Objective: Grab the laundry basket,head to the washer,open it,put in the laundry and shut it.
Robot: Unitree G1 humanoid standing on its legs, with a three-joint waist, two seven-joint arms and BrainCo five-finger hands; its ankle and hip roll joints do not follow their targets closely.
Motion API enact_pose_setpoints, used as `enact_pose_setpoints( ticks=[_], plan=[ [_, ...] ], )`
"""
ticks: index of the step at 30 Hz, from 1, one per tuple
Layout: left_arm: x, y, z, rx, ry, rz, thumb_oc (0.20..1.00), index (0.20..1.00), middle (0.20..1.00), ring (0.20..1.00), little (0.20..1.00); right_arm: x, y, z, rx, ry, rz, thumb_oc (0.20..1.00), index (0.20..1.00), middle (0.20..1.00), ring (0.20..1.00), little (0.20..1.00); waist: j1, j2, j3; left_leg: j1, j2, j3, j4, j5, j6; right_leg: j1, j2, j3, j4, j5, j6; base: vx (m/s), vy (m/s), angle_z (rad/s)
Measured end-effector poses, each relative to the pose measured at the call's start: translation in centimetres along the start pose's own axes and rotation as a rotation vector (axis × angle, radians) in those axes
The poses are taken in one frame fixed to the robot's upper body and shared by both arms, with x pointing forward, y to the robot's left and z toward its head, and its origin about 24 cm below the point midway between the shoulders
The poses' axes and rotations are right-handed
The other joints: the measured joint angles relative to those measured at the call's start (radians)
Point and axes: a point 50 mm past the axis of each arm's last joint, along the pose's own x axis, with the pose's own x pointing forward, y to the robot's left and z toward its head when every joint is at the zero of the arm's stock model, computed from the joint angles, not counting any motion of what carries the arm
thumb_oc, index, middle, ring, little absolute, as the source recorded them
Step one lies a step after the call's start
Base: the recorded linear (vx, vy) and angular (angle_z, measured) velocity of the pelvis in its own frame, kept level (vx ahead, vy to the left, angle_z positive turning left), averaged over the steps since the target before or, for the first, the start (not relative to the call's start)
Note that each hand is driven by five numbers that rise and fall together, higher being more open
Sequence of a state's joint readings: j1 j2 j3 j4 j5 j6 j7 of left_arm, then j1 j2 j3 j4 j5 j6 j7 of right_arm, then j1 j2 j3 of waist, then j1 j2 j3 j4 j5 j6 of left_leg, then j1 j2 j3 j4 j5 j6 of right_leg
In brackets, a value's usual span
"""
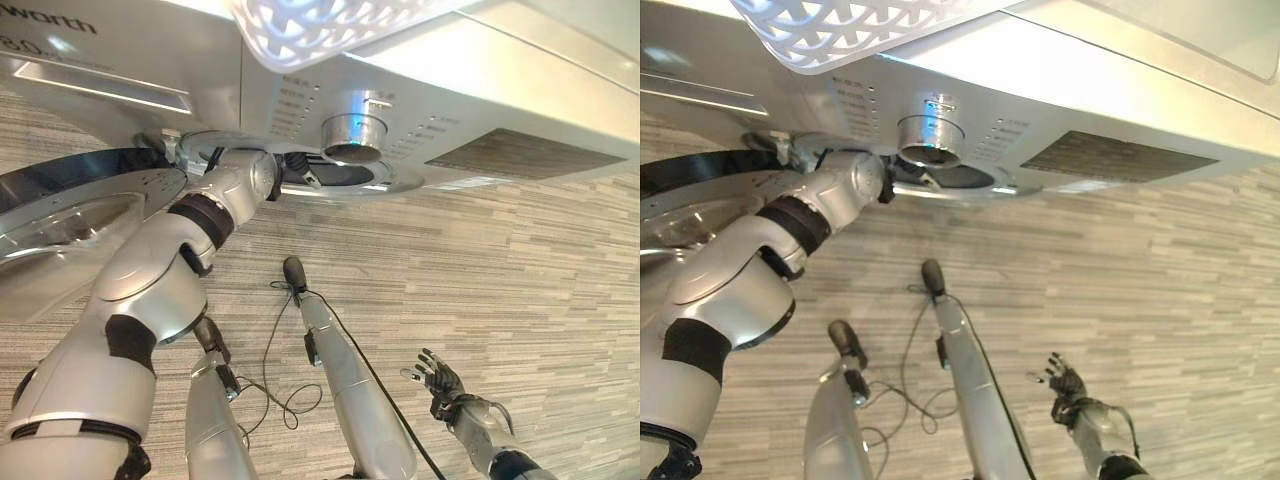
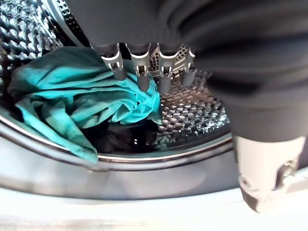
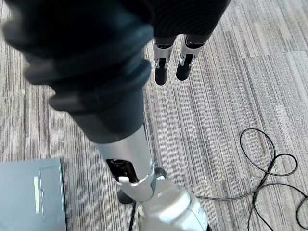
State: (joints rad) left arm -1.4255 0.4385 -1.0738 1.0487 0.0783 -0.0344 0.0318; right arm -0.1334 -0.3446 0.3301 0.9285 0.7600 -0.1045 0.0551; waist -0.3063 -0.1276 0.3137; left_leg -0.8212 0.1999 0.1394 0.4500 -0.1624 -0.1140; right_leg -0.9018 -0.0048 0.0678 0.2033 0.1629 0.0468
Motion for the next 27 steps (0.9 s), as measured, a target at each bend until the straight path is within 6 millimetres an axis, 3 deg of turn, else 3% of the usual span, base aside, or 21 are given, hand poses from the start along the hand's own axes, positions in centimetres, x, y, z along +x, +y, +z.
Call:
enact_pose_setpoints(
  ticks=[3,4,5,7,9,10,12,14,17,18,21,23,25,27],
  plan=[
    [-0.1,0.1,-0.3,0.001,0.008,0.002,1.000,1.000,1.000,1.000,1.000,-0.1,-0.1,-0.2,0.000,0.008,0.001,1.000,1.000,1.000,1.000,1.000,0.000,0.001,0.001,0.001,0.001,0.001,0.000,0.000,0.000,0.000,0.002,0.001,0.000,0.000,0.000,0.00,0.000,0.00],
    [-0.4,-0.1,-0.9,-0.006,0.011,0.006,1.000,1.000,1.000,1.000,1.000,0.1,0.0,0.1,0.003,0.001,0.004,1.000,1.000,1.000,1.000,1.000,0.017,0.007,0.001,0.004,0.002,0.001,-0.003,0.002,0.002,0.004,0.001,-0.003,0.003,0.000,0.000,0.02,0.073,-0.03],
    [-1.5,-1.2,-1.0,-0.095,-0.047,0.048,1.000,1.000,1.000,1.000,1.000,0.1,0.2,0.6,0.010,-0.017,0.007,1.000,1.000,1.000,1.000,1.000,0.016,0.017,0.010,0.025,0.003,-0.003,-0.007,0.001,0.001,0.024,0.000,-0.012,0.003,-0.001,-0.001,0.00,0.200,0.00],
    [-4.2,-5.9,-2.0,-0.275,-0.078,0.067,1.000,1.000,1.000,1.000,1.000,0.0,0.1,1.1,0.009,-0.047,0.006,1.000,1.000,1.000,1.000,1.000,0.026,0.051,0.036,0.119,-0.003,-0.024,-0.047,0.005,-0.006,0.107,-0.004,-0.048,-0.003,-0.007,-0.011,-0.01,0.174,0.07],
    [-10.4,-15.5,-3.7,-0.502,0.028,-0.068,1.000,1.000,1.000,1.000,1.000,-0.7,-1.1,0.5,-0.026,-0.049,-0.026,1.000,1.000,1.000,1.000,1.000,0.066,0.082,0.033,0.289,-0.017,-0.026,-0.159,0.021,-0.028,0.267,-0.015,-0.050,-0.074,-0.014,-0.019,0.00,0.052,0.26],
    [-13.8,-20.8,-3.6,-0.535,0.099,-0.234,1.000,1.000,1.000,1.000,1.000,-1.6,-3.3,-0.5,-0.065,-0.016,-0.095,1.000,1.000,1.000,1.000,1.000,0.115,0.142,-0.012,0.315,-0.036,-0.051,-0.213,0.048,-0.003,0.292,-0.038,-0.074,-0.101,-0.053,0.001,0.00,0.053,0.57],
    [-18.3,-24.1,-5.3,-0.568,0.217,-0.336,1.000,1.000,1.000,1.000,1.000,-1.5,-3.9,-0.5,-0.095,0.005,-0.125,1.000,1.000,1.000,1.000,1.000,0.167,0.147,-0.018,0.313,-0.069,-0.044,-0.247,0.082,0.015,0.294,-0.071,-0.074,-0.124,-0.032,0.017,0.00,0.028,0.47],
    [-19.4,-25.0,-6.0,-0.527,0.245,-0.414,1.000,1.000,1.000,1.000,1.000,-1.3,-3.3,-1.0,-0.083,0.022,-0.114,1.000,1.000,1.000,1.000,1.000,0.176,0.125,-0.018,0.301,-0.090,-0.043,-0.255,0.096,0.019,0.291,-0.084,-0.074,-0.148,-0.009,0.028,0.00,0.000,0.14],
    [-17.3,-23.0,-6.2,-0.478,0.197,-0.369,1.000,1.000,1.000,1.000,1.000,-0.9,-1.4,-2.1,-0.065,0.045,-0.072,1.000,1.000,1.000,1.000,1.000,0.174,0.055,-0.013,0.284,-0.105,-0.020,-0.237,0.094,0.035,0.292,-0.112,-0.071,-0.188,0.022,0.041,0.04,0.057,-0.13],
    [-17.1,-22.6,-6.3,-0.505,0.201,-0.335,1.000,1.000,1.000,1.000,1.000,-0.6,-0.8,-2.7,-0.045,0.078,-0.077,1.000,1.000,1.000,1.000,1.000,0.156,0.034,-0.015,0.283,-0.101,-0.016,-0.213,0.081,0.038,0.295,-0.113,-0.083,-0.184,0.033,0.043,-0.01,0.063,-0.17],
    [-17.3,-23.7,-5.5,-0.568,0.217,-0.353,1.000,1.000,1.000,1.000,1.000,-1.1,-1.5,-4.9,-0.041,0.193,-0.118,1.000,1.000,1.000,1.000,1.000,0.157,0.035,-0.014,0.345,-0.095,-0.024,-0.196,0.066,0.041,0.372,-0.107,-0.090,-0.193,0.038,0.036,0.07,0.070,-0.06],
    [-18.5,-25.1,-5.6,-0.595,0.256,-0.395,1.000,1.000,1.000,1.000,1.000,-1.5,-2.1,-5.6,-0.071,0.230,-0.135,1.000,1.000,1.000,1.000,1.000,0.159,0.046,-0.008,0.458,-0.098,-0.039,-0.247,0.064,0.041,0.486,-0.110,-0.112,-0.231,0.035,0.036,0.13,0.105,0.18],
    [-19.9,-26.0,-6.1,-0.629,0.313,-0.406,1.000,1.000,1.000,1.000,1.000,-2.1,-3.0,-6.7,-0.107,0.288,-0.162,1.000,1.000,1.000,1.000,1.000,0.171,0.064,-0.006,0.588,-0.108,-0.076,-0.322,0.085,0.034,0.631,-0.118,-0.159,-0.286,0.032,0.037,0.06,0.043,0.49],
    [-20.4,-26.3,-6.1,-0.651,0.333,-0.397,1.000,1.000,1.000,1.000,1.000,-3.0,-4.0,-7.8,-0.130,0.328,-0.188,1.000,1.000,1.000,1.000,1.000,0.203,0.088,-0.047,0.617,-0.114,-0.096,-0.353,0.093,0.034,0.656,-0.123,-0.168,-0.290,0.006,0.043,0.00,0.000,0.37]
  ],
)
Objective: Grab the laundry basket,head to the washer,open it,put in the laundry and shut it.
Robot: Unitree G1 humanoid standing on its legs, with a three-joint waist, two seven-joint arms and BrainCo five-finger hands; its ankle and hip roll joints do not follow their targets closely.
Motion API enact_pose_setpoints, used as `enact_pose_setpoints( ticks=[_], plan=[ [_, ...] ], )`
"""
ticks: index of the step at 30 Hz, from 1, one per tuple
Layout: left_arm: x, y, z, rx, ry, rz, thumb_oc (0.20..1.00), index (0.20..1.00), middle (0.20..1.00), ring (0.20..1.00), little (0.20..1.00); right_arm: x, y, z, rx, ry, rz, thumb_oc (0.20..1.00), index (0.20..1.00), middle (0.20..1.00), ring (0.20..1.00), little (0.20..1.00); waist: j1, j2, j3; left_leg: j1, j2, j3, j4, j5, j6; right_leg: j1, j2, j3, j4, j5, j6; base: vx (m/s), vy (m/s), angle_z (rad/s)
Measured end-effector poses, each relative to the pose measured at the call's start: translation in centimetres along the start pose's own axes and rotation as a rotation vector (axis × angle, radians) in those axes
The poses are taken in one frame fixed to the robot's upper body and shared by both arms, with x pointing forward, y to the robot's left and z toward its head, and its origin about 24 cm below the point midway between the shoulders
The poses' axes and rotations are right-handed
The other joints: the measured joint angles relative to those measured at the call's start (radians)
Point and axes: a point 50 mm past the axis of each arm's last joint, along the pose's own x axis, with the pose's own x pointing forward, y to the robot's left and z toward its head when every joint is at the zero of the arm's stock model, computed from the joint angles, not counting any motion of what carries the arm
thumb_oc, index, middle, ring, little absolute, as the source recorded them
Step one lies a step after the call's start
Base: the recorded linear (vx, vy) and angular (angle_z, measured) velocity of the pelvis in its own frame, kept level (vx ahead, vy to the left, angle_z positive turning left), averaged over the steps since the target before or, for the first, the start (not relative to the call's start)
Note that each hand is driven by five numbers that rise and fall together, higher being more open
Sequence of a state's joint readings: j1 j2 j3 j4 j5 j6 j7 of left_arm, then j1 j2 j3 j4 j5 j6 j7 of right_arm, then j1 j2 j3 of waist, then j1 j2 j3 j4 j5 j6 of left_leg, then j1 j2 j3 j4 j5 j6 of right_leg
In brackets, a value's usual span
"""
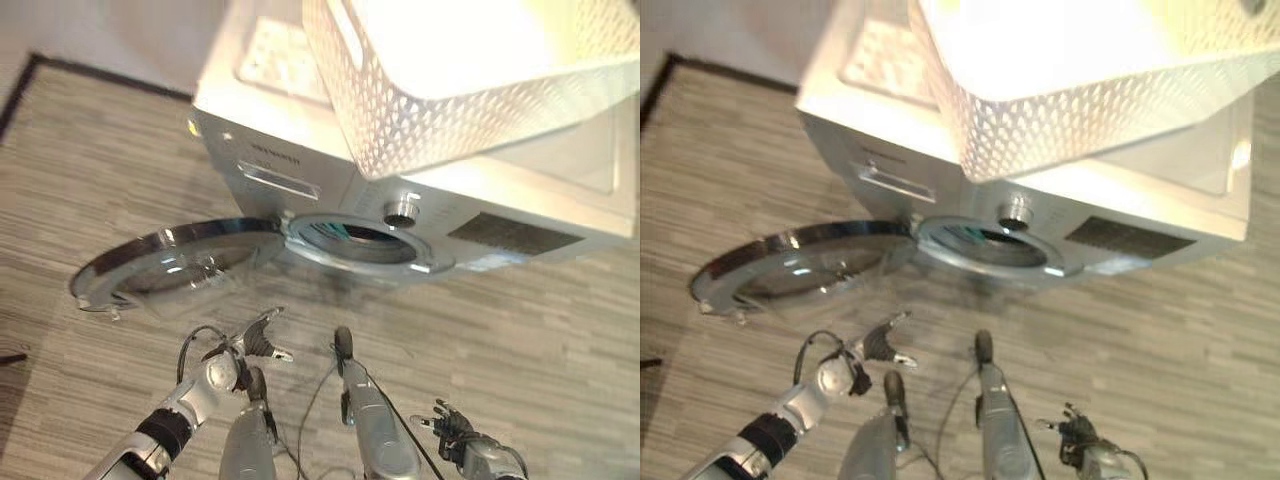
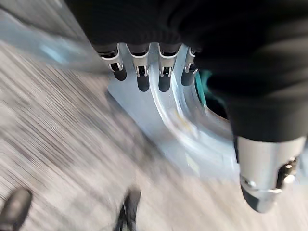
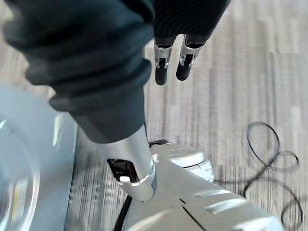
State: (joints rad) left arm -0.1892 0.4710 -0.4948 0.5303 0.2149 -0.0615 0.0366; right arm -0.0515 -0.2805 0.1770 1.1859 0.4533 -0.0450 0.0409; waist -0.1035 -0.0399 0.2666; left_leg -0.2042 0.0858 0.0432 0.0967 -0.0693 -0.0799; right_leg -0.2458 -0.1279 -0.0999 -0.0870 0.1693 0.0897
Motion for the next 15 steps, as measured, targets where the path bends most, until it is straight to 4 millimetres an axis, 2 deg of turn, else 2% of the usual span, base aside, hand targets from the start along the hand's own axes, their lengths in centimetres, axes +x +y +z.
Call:
enact_pose_setpoints(
  ticks=[1,3,4,8,11,12,13,15],
  plan=[
    [-0.2,-0.1,-0.3,0.002,0.011,-0.002,1.000,1.000,1.000,1.000,1.000,0.0,-0.3,0.1,-0.003,-0.003,-0.006,1.000,1.000,1.000,1.000,1.000,0.023,0.014,-0.012,-0.009,-0.003,-0.002,0.000,0.003,0.001,-0.006,-0.003,-0.001,0.000,-0.005,-0.002,0.00,0.000,0.08],
    [-0.4,-0.1,-0.8,0.007,0.025,-0.005,1.000,1.000,1.000,1.000,1.000,0.0,-0.2,0.4,-0.004,-0.011,-0.005,1.000,1.000,1.000,1.000,1.000,0.029,0.020,-0.012,-0.015,-0.007,0.000,-0.005,0.008,0.003,-0.016,-0.006,0.002,0.000,0.000,-0.001,0.00,0.000,-0.03],
    [-0.8,-0.1,-1.4,0.014,0.045,-0.012,1.000,1.000,1.000,1.000,1.000,0.1,-0.1,0.6,-0.003,-0.014,-0.003,1.000,1.000,1.000,1.000,1.000,0.027,0.025,-0.013,-0.040,-0.011,0.004,-0.010,0.019,0.003,-0.043,-0.010,0.003,0.000,0.013,0.003,0.00,0.000,-0.03],
    [-0.7,-1.0,-1.1,0.019,0.035,-0.043,1.000,1.000,1.000,1.000,1.000,0.1,-0.3,0.4,-0.011,-0.005,-0.011,1.000,1.000,1.000,1.000,1.000,-0.001,0.021,-0.010,-0.052,-0.009,0.002,-0.011,0.026,0.002,-0.055,-0.007,0.002,0.000,0.023,0.000,0.06,0.049,0.00],
    [-0.6,-1.4,-1.9,-0.078,0.085,0.002,1.000,1.000,1.000,1.000,1.000,0.1,-0.7,0.0,-0.017,0.031,-0.037,1.000,1.000,1.000,1.000,1.000,-0.004,0.023,-0.010,0.034,-0.007,-0.009,-0.061,0.040,0.002,0.018,-0.007,-0.025,0.000,0.022,-0.002,0.17,0.175,0.11],
    [-1.3,-1.7,-3.1,-0.106,0.132,0.006,1.000,1.000,1.000,1.000,1.000,0.1,-0.7,0.1,-0.028,0.031,-0.041,1.000,1.000,1.000,1.000,1.000,-0.001,0.021,-0.010,0.106,-0.003,-0.006,-0.093,0.041,0.001,0.076,-0.004,-0.034,0.000,0.012,-0.001,0.08,0.326,0.01],
    [-3.1,-2.4,-5.4,-0.157,0.213,0.016,1.000,1.000,1.000,1.000,1.000,-0.1,-0.9,-0.2,-0.036,0.019,-0.041,1.000,1.000,1.000,1.000,1.000,0.004,0.020,-0.037,0.210,0.000,0.000,-0.141,0.039,0.004,0.154,0.000,-0.032,-0.001,-0.016,0.004,0.00,0.459,-0.07],
    [-6.1,-4.3,-9.3,-0.241,0.389,0.011,1.000,1.000,1.000,1.000,1.000,-0.5,-1.4,-2.2,0.001,0.082,-0.074,1.000,1.000,1.000,1.000,1.000,0.038,0.032,-0.164,0.260,-0.024,0.013,-0.155,0.018,0.031,0.196,-0.015,-0.019,0.001,-0.033,0.019,-0.04,0.454,-0.07]
  ],
)
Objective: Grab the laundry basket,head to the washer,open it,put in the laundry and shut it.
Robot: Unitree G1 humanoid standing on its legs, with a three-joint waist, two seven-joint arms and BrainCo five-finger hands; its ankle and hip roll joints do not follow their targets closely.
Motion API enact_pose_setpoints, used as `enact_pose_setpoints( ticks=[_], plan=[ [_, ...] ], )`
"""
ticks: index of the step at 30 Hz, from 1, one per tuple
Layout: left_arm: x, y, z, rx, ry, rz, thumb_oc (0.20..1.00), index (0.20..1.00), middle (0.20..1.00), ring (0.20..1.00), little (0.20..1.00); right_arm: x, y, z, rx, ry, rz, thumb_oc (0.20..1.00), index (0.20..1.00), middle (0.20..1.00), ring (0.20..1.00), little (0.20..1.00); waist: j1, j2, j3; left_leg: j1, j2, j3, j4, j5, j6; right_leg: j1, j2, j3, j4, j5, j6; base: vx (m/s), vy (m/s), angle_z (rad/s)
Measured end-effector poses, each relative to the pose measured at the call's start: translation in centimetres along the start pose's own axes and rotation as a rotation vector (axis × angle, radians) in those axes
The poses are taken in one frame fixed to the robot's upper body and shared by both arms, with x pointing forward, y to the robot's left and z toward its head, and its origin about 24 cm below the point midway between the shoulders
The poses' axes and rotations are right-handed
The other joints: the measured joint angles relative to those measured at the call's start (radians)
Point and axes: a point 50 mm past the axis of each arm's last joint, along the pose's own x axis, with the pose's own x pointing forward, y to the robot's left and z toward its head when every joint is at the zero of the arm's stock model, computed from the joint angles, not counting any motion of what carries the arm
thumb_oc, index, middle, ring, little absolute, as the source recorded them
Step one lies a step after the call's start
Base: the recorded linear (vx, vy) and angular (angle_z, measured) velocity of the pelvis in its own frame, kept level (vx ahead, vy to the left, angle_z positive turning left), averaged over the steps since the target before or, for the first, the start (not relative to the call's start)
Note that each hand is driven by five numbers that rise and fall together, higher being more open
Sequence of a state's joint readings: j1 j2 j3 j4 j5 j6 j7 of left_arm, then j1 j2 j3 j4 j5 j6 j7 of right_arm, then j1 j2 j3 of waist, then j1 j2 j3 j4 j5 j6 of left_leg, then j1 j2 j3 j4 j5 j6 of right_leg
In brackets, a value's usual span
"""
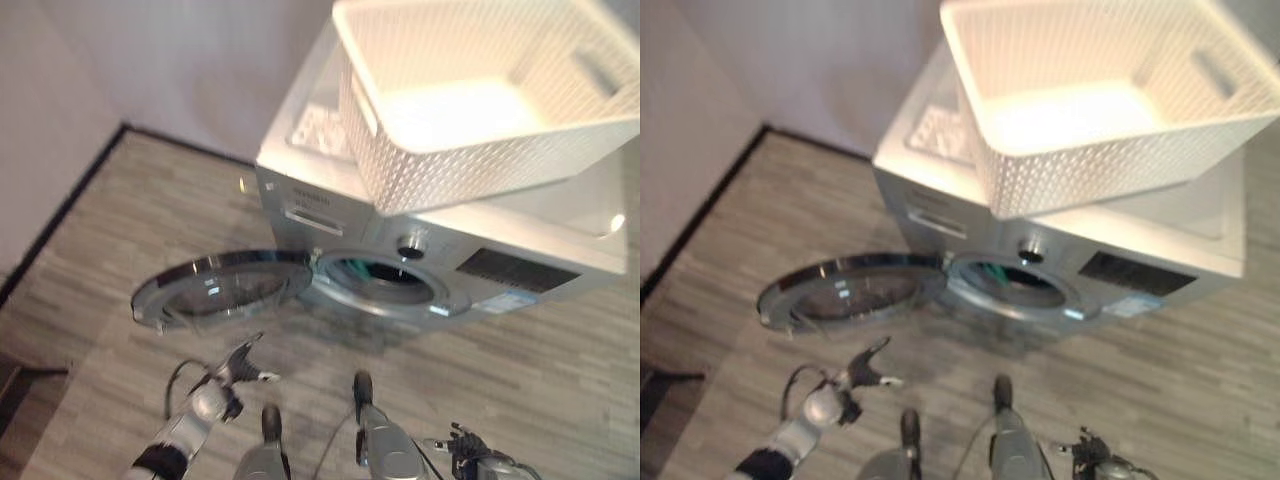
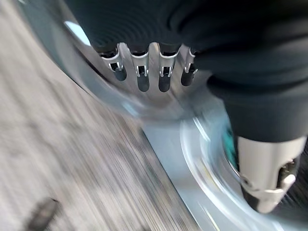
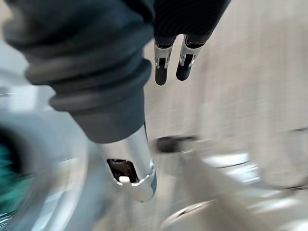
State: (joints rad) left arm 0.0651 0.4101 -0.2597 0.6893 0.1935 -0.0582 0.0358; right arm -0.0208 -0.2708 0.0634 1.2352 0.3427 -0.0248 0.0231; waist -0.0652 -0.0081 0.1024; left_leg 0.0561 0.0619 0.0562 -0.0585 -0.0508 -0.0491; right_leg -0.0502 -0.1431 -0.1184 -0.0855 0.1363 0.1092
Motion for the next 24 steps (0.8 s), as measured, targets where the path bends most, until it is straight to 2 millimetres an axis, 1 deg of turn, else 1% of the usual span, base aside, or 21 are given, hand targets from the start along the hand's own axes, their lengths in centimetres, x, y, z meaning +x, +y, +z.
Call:
enact_pose_setpoints(
  ticks=[1,3,5,6,7,8,9,10,11,12,14,15,16,17,18,19,20,21,22,23,24],
  plan=[
    [0.2,-0.7,-0.2,-0.030,0.029,-0.004,1.000,1.000,1.000,1.000,1.000,-0.1,-0.7,-1.0,0.026,0.041,-0.027,1.000,1.000,1.000,1.000,1.000,0.007,0.011,-0.017,0.011,-0.010,-0.023,0.006,0.000,0.008,0.028,-0.018,-0.017,0.000,-0.007,0.005,-0.04,0.209,0.45],
    [0.5,-1.4,1.3,-0.004,-0.027,-0.035,1.000,1.000,1.000,1.000,1.000,-0.5,-1.3,-2.9,-0.014,0.120,-0.049,1.000,1.000,1.000,1.000,1.000,0.024,0.016,-0.062,-0.015,-0.064,-0.071,0.013,0.007,0.028,0.027,-0.072,-0.057,0.007,-0.024,0.028,-0.11,0.229,0.75],
    [0.9,-1.9,2.7,0.033,-0.076,-0.059,1.000,1.000,1.000,1.000,1.000,-0.4,-0.6,-2.8,-0.059,0.126,-0.029,1.000,1.000,1.000,1.000,1.000,0.022,0.017,-0.065,-0.049,-0.122,-0.076,0.052,0.005,0.053,0.002,-0.123,-0.064,0.030,-0.022,0.039,-0.08,0.191,0.35],
    [1.4,-2.5,3.8,0.075,-0.102,-0.091,1.000,1.000,1.000,1.000,1.000,-0.3,-0.5,-2.5,-0.080,0.126,-0.030,1.000,1.000,1.000,1.000,1.000,0.018,0.022,-0.066,-0.086,-0.137,-0.080,0.091,-0.003,0.075,-0.018,-0.148,-0.062,0.048,-0.011,0.049,-0.06,0.115,0.11],
    [1.5,-2.7,4.4,0.081,-0.126,-0.101,1.000,1.000,1.000,1.000,1.000,-0.2,-0.7,-2.1,-0.088,0.121,-0.038,1.000,1.000,1.000,1.000,1.000,0.017,0.024,-0.066,-0.094,-0.146,-0.070,0.090,-0.007,0.084,-0.032,-0.160,-0.055,0.052,-0.005,0.043,-0.19,0.210,-0.20],
    [1.7,-2.5,4.8,0.085,-0.138,-0.095,1.000,1.000,1.000,1.000,1.000,0.0,-0.1,-1.1,-0.107,0.099,-0.025,1.000,1.000,1.000,1.000,1.000,0.010,0.008,-0.063,-0.095,-0.169,-0.043,0.111,-0.005,0.097,-0.044,-0.175,-0.047,0.054,0.031,0.039,-0.25,0.194,-0.57],
    [1.8,-2.3,4.9,0.094,-0.139,-0.092,1.000,1.000,1.000,1.000,1.000,0.3,0.3,0.0,-0.118,0.079,-0.019,1.000,1.000,1.000,1.000,1.000,0.008,0.014,-0.057,-0.115,-0.162,-0.007,0.149,-0.019,0.113,-0.074,-0.168,-0.054,0.070,0.088,0.040,-0.27,0.172,-0.90],
    [1.9,-2.1,4.9,0.099,-0.137,-0.085,1.000,1.000,1.000,1.000,1.000,0.5,0.8,1.7,-0.137,0.041,-0.010,1.000,1.000,1.000,1.000,1.000,0.009,0.035,-0.047,-0.141,-0.135,0.024,0.172,-0.027,0.127,-0.094,-0.146,-0.064,0.053,0.165,0.012,-0.20,0.095,-0.89],
    [2.0,-1.8,5.0,0.103,-0.136,-0.079,1.000,1.000,1.000,1.000,1.000,0.6,1.2,2.6,-0.142,0.017,-0.001,1.000,1.000,1.000,1.000,1.000,0.007,0.045,-0.040,-0.146,-0.122,0.047,0.177,-0.029,0.136,-0.099,-0.136,-0.084,0.031,0.215,-0.001,-0.13,0.051,-0.80],
    [2.1,-1.7,5.2,0.095,-0.139,-0.071,1.000,1.000,1.000,1.000,1.000,0.7,1.5,3.1,-0.149,0.003,0.005,1.000,1.000,1.000,1.000,1.000,0.009,0.057,-0.033,-0.142,-0.109,0.062,0.172,-0.030,0.144,-0.113,-0.128,-0.121,0.082,0.157,0.000,-0.11,0.018,-0.54],
    [2.1,-1.6,5.7,0.076,-0.159,-0.059,1.000,1.000,1.000,1.000,1.000,0.7,1.7,2.9,-0.162,0.013,0.014,1.000,1.000,1.000,1.000,1.000,0.024,0.075,-0.032,-0.124,-0.088,0.079,0.157,-0.010,0.144,-0.128,-0.118,-0.145,0.327,-0.028,0.007,-0.11,-0.044,-0.48],
    [2.0,-1.2,5.0,0.059,-0.134,-0.038,1.000,1.000,1.000,1.000,1.000,0.7,2.1,2.8,-0.180,0.017,0.024,1.000,1.000,1.000,1.000,1.000,0.052,0.066,-0.038,-0.121,-0.079,0.107,0.156,-0.007,0.143,-0.109,-0.114,-0.141,0.513,-0.170,0.010,-0.16,-0.117,-0.56],
    [1.9,-1.1,4.5,0.044,-0.118,-0.028,1.000,1.000,1.000,1.000,1.000,0.7,2.1,2.8,-0.179,0.016,0.024,1.000,1.000,1.000,1.000,1.000,0.058,0.062,-0.041,-0.120,-0.072,0.123,0.154,-0.003,0.143,-0.091,-0.109,-0.143,0.562,-0.213,0.013,-0.13,-0.104,-0.62],
    [1.6,-1.0,3.5,0.014,-0.090,-0.017,1.000,1.000,1.000,1.000,1.000,0.7,2.2,2.9,-0.183,0.012,0.028,1.000,1.000,1.000,1.000,1.000,0.083,0.058,-0.044,-0.118,-0.066,0.146,0.149,0.005,0.139,-0.054,-0.099,-0.151,0.587,-0.252,0.012,-0.06,-0.133,-0.60],
    [1.2,-1.0,2.5,-0.016,-0.062,-0.005,1.000,1.000,1.000,1.000,1.000,0.7,2.4,2.7,-0.201,0.013,0.033,1.000,1.000,1.000,1.000,1.000,0.097,0.046,-0.051,-0.113,-0.060,0.170,0.141,0.011,0.134,-0.012,-0.099,-0.177,0.581,-0.282,0.008,-0.14,-0.274,-0.87],
    [0.6,-0.9,0.9,-0.033,-0.013,0.009,1.000,1.000,1.000,1.000,1.000,0.6,2.8,2.1,-0.234,0.023,0.045,1.000,1.000,1.000,1.000,1.000,0.137,0.016,-0.064,-0.123,-0.059,0.201,0.146,0.008,0.126,0.083,-0.102,-0.226,0.481,-0.316,0.025,-0.18,-0.352,-0.74],
    [0.5,-0.8,0.6,-0.038,-0.005,0.013,1.000,1.000,1.000,1.000,1.000,0.6,2.9,1.8,-0.241,0.028,0.049,1.000,1.000,1.000,1.000,1.000,0.152,0.004,-0.067,-0.131,-0.062,0.205,0.150,0.010,0.121,0.115,-0.103,-0.237,0.427,-0.326,0.028,-0.22,-0.331,-0.80],
    [0.3,-0.3,0.4,-0.032,-0.005,0.035,1.000,1.000,1.000,1.000,1.000,0.5,3.5,0.7,-0.260,0.050,0.067,1.000,1.000,1.000,1.000,1.000,0.186,-0.052,-0.074,-0.170,-0.063,0.230,0.174,0.022,0.102,0.188,-0.078,-0.239,0.204,-0.316,0.025,-0.17,-0.197,-0.38],
    [0.3,0.0,0.2,-0.024,0.001,0.037,1.000,1.000,1.000,1.000,1.000,0.5,4.0,0.7,-0.272,0.048,0.079,1.000,1.000,1.000,1.000,1.000,0.188,-0.071,-0.073,-0.195,-0.062,0.229,0.187,0.028,0.092,0.214,-0.062,-0.230,0.114,-0.311,0.041,-0.15,-0.174,-0.39],
    [-0.1,-1.0,0.0,-0.047,-0.001,0.021,1.000,1.000,1.000,1.000,1.000,0.4,4.0,0.1,-0.294,0.056,0.081,1.000,1.000,1.000,1.000,1.000,0.183,-0.058,-0.070,-0.197,-0.025,0.208,0.159,0.069,0.068,0.220,-0.012,-0.226,0.060,-0.271,0.017,-0.16,-0.158,0.00],
    [-0.1,-1.2,0.0,-0.055,-0.001,0.018,1.000,1.000,1.000,1.000,1.000,0.3,3.9,-0.5,-0.302,0.067,0.084,1.000,1.000,1.000,1.000,1.000,0.181,-0.058,-0.072,-0.197,-0.022,0.200,0.149,0.080,0.057,0.229,0.002,-0.228,0.039,-0.269,0.000,-0.14,-0.139,-0.01]
  ],
)
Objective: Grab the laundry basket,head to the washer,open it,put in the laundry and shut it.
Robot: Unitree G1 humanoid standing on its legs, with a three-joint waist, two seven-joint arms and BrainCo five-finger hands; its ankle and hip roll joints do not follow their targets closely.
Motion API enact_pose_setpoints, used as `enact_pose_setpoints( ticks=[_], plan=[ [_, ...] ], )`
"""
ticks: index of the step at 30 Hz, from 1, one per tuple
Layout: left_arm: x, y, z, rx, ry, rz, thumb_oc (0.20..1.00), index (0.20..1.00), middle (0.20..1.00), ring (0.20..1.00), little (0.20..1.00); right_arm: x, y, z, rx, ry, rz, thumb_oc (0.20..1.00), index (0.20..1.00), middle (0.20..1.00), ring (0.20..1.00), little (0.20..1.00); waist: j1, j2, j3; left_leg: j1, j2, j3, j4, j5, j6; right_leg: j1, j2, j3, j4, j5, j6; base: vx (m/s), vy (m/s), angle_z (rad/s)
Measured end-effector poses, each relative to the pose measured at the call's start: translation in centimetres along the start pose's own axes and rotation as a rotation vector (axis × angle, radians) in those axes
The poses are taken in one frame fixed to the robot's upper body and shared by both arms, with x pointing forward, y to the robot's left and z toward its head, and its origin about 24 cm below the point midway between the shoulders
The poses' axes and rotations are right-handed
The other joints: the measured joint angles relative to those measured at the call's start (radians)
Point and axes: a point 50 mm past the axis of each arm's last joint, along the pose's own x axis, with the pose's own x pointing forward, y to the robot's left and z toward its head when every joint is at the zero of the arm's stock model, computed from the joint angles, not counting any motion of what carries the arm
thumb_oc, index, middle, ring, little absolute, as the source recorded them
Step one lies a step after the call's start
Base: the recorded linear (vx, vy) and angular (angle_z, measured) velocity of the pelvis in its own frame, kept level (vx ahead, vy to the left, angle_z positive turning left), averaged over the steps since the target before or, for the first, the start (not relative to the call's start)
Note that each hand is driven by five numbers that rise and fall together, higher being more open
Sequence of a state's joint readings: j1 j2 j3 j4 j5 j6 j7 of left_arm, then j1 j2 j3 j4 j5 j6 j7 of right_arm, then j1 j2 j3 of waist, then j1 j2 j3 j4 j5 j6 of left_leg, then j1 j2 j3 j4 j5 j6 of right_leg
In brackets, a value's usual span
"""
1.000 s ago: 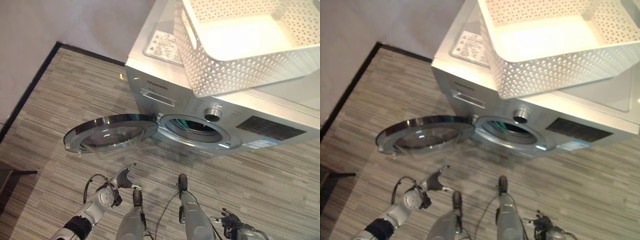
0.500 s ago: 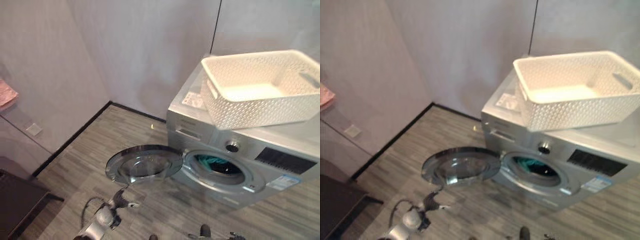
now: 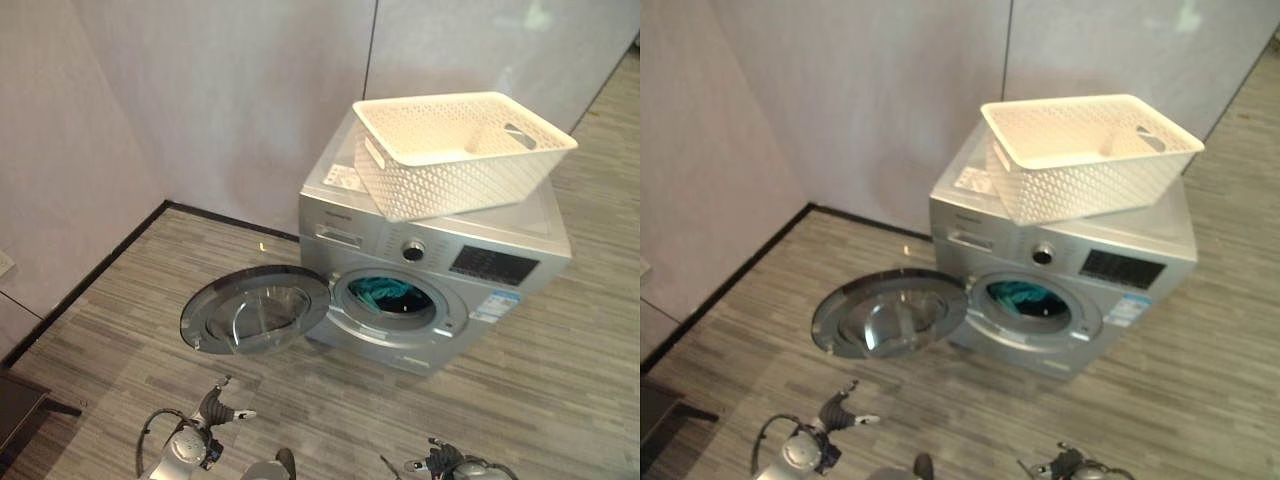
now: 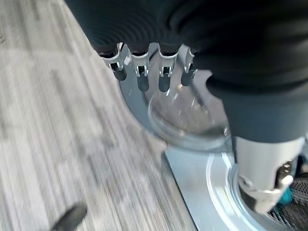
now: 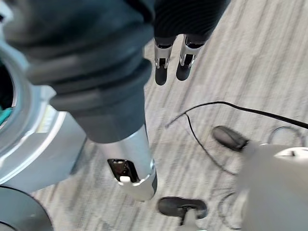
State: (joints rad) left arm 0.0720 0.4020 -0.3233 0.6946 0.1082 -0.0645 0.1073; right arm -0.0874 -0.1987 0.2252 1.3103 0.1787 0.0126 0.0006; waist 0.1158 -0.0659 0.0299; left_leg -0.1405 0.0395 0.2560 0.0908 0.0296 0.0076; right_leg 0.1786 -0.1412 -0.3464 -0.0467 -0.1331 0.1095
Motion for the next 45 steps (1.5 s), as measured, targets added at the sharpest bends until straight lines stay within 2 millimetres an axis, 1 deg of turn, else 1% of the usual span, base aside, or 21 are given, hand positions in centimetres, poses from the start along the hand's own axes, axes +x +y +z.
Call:
enact_pose_setpoints(
  ticks=[2,3,5,8,11,15,16,17,18,19,22,24,26,29,30,32,33,37,39,42,45],
  plan=[
    [-0.2,-0.4,0.1,-0.049,-0.007,0.004,1.000,1.000,1.000,1.000,1.000,-0.2,0.0,-1.7,0.003,0.042,-0.003,1.000,1.000,1.000,1.000,1.000,0.000,0.011,-0.004,-0.004,0.023,-0.032,-0.016,0.032,-0.018,-0.003,0.031,-0.009,-0.006,0.010,-0.007,-0.14,-0.095,0.15],
    [-0.2,0.0,0.7,-0.130,-0.035,0.053,1.000,1.000,1.000,1.000,1.000,-0.4,-0.1,-3.3,0.002,0.082,-0.008,1.000,1.000,1.000,1.000,1.000,-0.006,0.016,0.009,-0.019,0.035,-0.129,-0.030,0.058,-0.052,-0.019,0.057,-0.016,-0.006,0.015,-0.031,-0.04,-0.041,0.16],
    [-0.4,0.6,1.0,-0.206,-0.052,0.109,1.000,1.000,1.000,1.000,1.000,-0.7,-0.8,-4.6,0.035,0.115,-0.034,1.000,1.000,1.000,1.000,1.000,-0.009,0.034,0.019,-0.018,0.037,-0.249,-0.068,0.077,-0.078,-0.023,0.080,-0.023,-0.010,0.025,-0.041,0.03,0.005,0.20],
    [-0.6,2.1,1.5,-0.319,-0.076,0.221,1.000,1.000,1.000,1.000,1.000,-1.1,-2.2,-6.3,0.025,0.167,-0.083,1.000,1.000,1.000,1.000,1.000,-0.030,0.059,0.021,-0.014,0.036,-0.270,-0.117,0.102,-0.075,-0.019,0.084,-0.051,-0.034,0.043,-0.036,0.11,0.039,0.17],
    [-1.4,7.2,2.2,-0.373,-0.140,0.464,1.000,1.000,1.000,1.000,1.000,-1.3,-2.1,-6.8,0.034,0.183,-0.081,1.000,1.000,1.000,1.000,1.000,-0.036,0.056,0.025,0.019,0.023,-0.264,-0.169,0.117,-0.069,-0.010,0.068,-0.043,-0.042,0.047,-0.028,0.16,0.074,-0.05],
    [-2.6,14.6,2.1,-0.275,-0.141,0.761,1.000,1.000,1.000,1.000,1.000,-0.9,-1.6,-5.3,0.026,0.126,-0.057,1.000,1.000,1.000,1.000,1.000,-0.040,0.042,0.023,0.035,0.014,-0.233,-0.182,0.113,-0.062,-0.014,0.052,-0.018,-0.045,0.046,-0.021,0.10,0.068,-0.21],
    [-3.2,17.3,2.5,-0.253,-0.150,0.870,1.000,1.000,1.000,1.000,1.000,-0.8,-1.4,-4.5,0.010,0.093,-0.045,1.000,1.000,1.000,1.000,1.000,-0.040,0.035,0.023,0.034,0.015,-0.218,-0.182,0.111,-0.060,-0.022,0.049,-0.004,-0.041,0.048,-0.018,0.03,0.059,-0.20],
    [-3.4,18.4,2.8,-0.239,-0.151,0.910,1.000,1.000,1.000,1.000,1.000,-0.6,-1.3,-3.8,0.001,0.069,-0.035,1.000,1.000,1.000,1.000,1.000,-0.042,0.032,0.024,0.034,0.015,-0.216,-0.182,0.111,-0.060,-0.026,0.048,0.001,-0.041,0.050,-0.018,-0.01,0.054,-0.29],
    [-3.7,21.4,2.9,-0.118,-0.114,0.963,1.000,1.000,1.000,1.000,1.000,-0.5,-0.7,-2.6,-0.056,0.023,-0.005,1.000,1.000,1.000,1.000,1.000,-0.043,0.020,0.018,0.016,0.022,-0.204,-0.182,0.108,-0.061,-0.050,0.052,0.012,-0.041,0.052,-0.020,-0.08,0.020,-0.37],
    [-5.4,26.2,3.8,-0.059,-0.092,1.108,1.000,1.000,1.000,1.000,1.000,-0.3,-0.1,-0.5,-0.092,-0.058,0.019,1.000,1.000,1.000,1.000,1.000,-0.045,-0.003,0.012,-0.033,0.039,-0.191,-0.176,0.114,-0.067,-0.105,0.066,0.035,-0.040,0.065,-0.029,-0.09,0.026,-0.36],
    [-6.0,30.0,7.0,-0.073,-0.129,1.191,1.000,1.000,1.000,1.000,1.000,-0.3,0.5,1.5,-0.122,-0.134,0.041,1.000,1.000,1.000,1.000,1.000,-0.048,-0.040,0.025,-0.088,0.044,-0.190,-0.159,0.116,-0.067,-0.153,0.071,0.039,-0.039,0.076,-0.029,-0.06,0.044,-0.12],
    [-6.8,31.9,9.2,-0.126,-0.190,1.221,1.000,1.000,1.000,1.000,1.000,-0.4,0.8,3.8,-0.098,-0.217,0.052,1.000,1.000,1.000,1.000,1.000,-0.072,-0.074,0.052,-0.138,0.053,-0.186,-0.146,0.119,-0.069,-0.207,0.077,0.047,-0.035,0.087,-0.030,-0.04,0.027,-0.10],
    [-8.1,34.6,11.5,-0.042,-0.183,1.238,1.000,1.000,1.000,1.000,1.000,-0.6,1.2,6.5,-0.100,-0.296,0.066,1.000,1.000,1.000,1.000,1.000,-0.090,-0.117,0.089,-0.214,0.062,-0.187,-0.115,0.118,-0.070,-0.268,0.086,0.056,-0.033,0.103,-0.035,0.00,-0.002,-0.12],
    [-8.3,35.9,14.9,-0.137,-0.252,1.215,1.000,1.000,1.000,1.000,1.000,-1.0,1.7,8.1,-0.092,-0.363,0.088,1.000,1.000,1.000,1.000,1.000,-0.125,-0.183,0.135,-0.242,0.059,-0.179,-0.101,0.118,-0.068,-0.292,0.078,0.064,-0.040,0.119,-0.031,-0.05,0.017,-0.07],
    [-9.1,36.8,17.5,-0.149,-0.315,1.216,1.000,1.000,1.000,1.000,1.000,-1.0,1.8,8.5,-0.097,-0.380,0.093,1.000,1.000,1.000,1.000,1.000,-0.128,-0.213,0.164,-0.256,0.060,-0.182,-0.098,0.117,-0.069,-0.301,0.081,0.063,-0.040,0.120,-0.030,-0.09,0.027,0.02],
    [-10.7,37.8,21.9,-0.113,-0.423,1.223,1.000,1.000,1.000,1.000,1.000,-1.0,1.4,8.5,-0.082,-0.381,0.085,1.000,1.000,1.000,1.000,1.000,-0.130,-0.226,0.200,-0.342,0.063,-0.200,-0.065,0.114,-0.073,-0.360,0.093,0.048,-0.040,0.128,-0.030,-0.08,0.043,0.17],
    [-11.3,38.1,23.0,-0.096,-0.445,1.220,1.000,1.000,1.000,1.000,1.000,-1.0,1.2,8.9,-0.092,-0.384,0.081,1.000,1.000,1.000,1.000,1.000,-0.134,-0.222,0.209,-0.379,0.066,-0.217,-0.049,0.113,-0.074,-0.383,0.098,0.039,-0.040,0.132,-0.032,-0.07,0.024,0.18],
    [-10.4,37.6,23.4,-0.008,-0.399,1.158,1.000,1.000,1.000,1.000,1.000,-1.4,1.4,10.6,-0.118,-0.435,0.088,1.000,1.000,1.000,1.000,1.000,-0.159,-0.223,0.257,-0.418,0.065,-0.229,-0.029,0.119,-0.066,-0.407,0.095,0.037,-0.040,0.146,-0.031,-0.06,-0.010,0.10],
    [-11.6,38.0,25.9,-0.024,-0.475,1.174,1.000,1.000,1.000,1.000,1.000,-2.7,1.7,13.0,-0.169,-0.556,0.116,1.000,1.000,1.000,1.000,1.000,-0.164,-0.228,0.275,-0.484,0.066,-0.249,-0.009,0.113,-0.070,-0.454,0.108,0.034,-0.039,0.145,-0.031,-0.03,0.011,0.14],
    [-12.3,38.4,26.0,-0.019,-0.485,1.191,1.000,1.000,1.000,1.000,1.000,-3.8,2.5,15.2,-0.187,-0.653,0.149,1.000,1.000,1.000,1.000,1.000,-0.167,-0.237,0.292,-0.493,0.070,-0.250,0.007,0.115,-0.068,-0.454,0.107,0.036,-0.039,0.147,-0.031,-0.01,0.007,0.02],
    [-11.0,37.4,26.4,0.108,-0.444,1.161,1.000,1.000,1.000,1.000,1.000,-4.8,4.0,16.4,-0.226,-0.729,0.200,1.000,1.000,1.000,1.000,1.000,-0.160,-0.240,0.288,-0.492,0.068,-0.248,0.011,0.105,-0.066,-0.456,0.103,0.039,-0.040,0.147,-0.031,-0.01,0.025,-0.02]
  ],
)
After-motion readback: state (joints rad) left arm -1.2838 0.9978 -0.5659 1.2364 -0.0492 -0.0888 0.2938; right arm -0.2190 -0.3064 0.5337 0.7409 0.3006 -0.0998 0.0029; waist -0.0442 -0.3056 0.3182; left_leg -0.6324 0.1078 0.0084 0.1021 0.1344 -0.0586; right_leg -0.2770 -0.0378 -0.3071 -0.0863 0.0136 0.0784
